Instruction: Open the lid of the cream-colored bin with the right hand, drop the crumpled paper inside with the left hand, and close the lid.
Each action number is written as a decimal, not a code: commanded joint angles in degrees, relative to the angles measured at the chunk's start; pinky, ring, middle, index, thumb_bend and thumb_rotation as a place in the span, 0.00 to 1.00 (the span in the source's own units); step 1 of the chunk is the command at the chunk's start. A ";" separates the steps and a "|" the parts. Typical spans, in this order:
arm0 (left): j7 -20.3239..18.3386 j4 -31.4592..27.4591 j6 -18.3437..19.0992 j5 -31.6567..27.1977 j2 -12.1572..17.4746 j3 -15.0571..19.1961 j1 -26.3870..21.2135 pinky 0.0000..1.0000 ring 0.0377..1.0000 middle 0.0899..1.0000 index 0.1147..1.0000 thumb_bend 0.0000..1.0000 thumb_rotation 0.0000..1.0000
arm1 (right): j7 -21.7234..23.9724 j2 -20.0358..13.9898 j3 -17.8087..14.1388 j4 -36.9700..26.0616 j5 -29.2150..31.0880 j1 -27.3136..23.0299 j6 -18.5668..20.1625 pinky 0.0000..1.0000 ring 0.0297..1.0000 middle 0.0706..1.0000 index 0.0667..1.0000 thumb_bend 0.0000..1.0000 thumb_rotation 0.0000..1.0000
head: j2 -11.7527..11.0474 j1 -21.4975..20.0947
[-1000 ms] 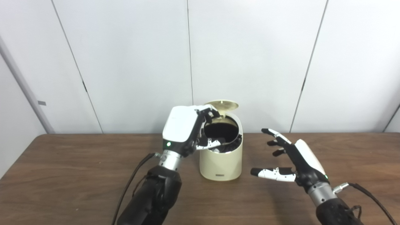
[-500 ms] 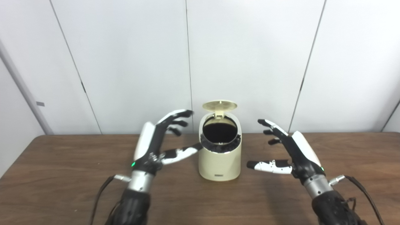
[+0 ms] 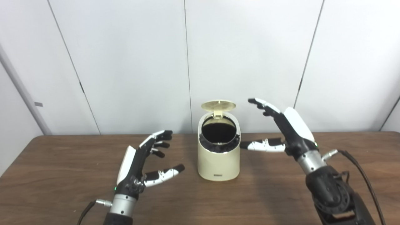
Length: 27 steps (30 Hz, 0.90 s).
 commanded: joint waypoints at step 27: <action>-0.40 -0.81 0.63 1.67 -1.04 0.19 0.49 0.58 0.70 0.75 0.78 0.78 0.15 | 6.50 -1.58 5.85 2.13 -3.94 -13.14 0.28 0.80 0.90 0.88 0.87 0.73 0.65 | 0.06 0.73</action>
